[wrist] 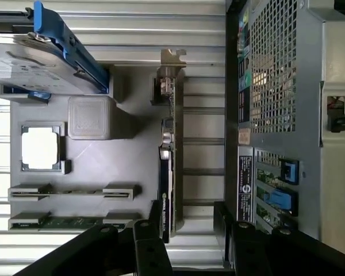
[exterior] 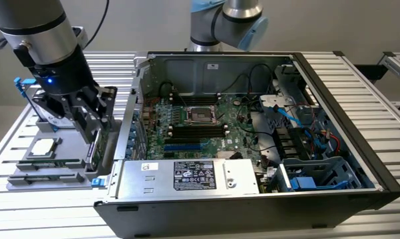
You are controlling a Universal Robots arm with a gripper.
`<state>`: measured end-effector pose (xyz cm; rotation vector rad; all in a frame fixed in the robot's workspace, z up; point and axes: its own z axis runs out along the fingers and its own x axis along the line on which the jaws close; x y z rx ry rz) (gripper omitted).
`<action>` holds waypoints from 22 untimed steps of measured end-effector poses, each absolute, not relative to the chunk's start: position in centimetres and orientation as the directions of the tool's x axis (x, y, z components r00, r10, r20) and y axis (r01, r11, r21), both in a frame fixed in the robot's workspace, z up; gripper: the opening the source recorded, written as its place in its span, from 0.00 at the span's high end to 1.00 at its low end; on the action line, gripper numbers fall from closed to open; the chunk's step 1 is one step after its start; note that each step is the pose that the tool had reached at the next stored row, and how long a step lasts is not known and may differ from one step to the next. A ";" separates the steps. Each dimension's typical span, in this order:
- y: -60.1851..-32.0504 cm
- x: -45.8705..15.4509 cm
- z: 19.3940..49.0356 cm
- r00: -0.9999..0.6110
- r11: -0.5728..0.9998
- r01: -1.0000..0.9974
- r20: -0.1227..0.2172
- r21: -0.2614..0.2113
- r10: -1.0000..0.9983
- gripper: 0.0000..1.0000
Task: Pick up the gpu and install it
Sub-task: 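Pick up the gpu and move the gpu toward the slot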
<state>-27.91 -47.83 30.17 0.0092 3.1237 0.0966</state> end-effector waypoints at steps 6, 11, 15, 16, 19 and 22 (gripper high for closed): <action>-47.1 -28.5 29.1 -1.000 0.998 0.012 -0.017 0.062 0.013 0.52; -46.7 -28.9 28.2 -1.000 0.998 0.015 -0.017 0.059 0.016 0.52; -46.6 -28.9 27.5 -1.000 0.998 0.014 -0.017 0.058 0.015 0.52; -46.6 -29.0 27.3 -1.000 0.998 0.015 -0.017 0.059 0.016 0.52; -46.5 -29.0 26.7 -1.000 0.998 0.015 -0.017 0.059 0.016 0.52; -46.2 -29.0 26.2 -1.000 0.998 0.015 -0.017 0.058 0.016 0.52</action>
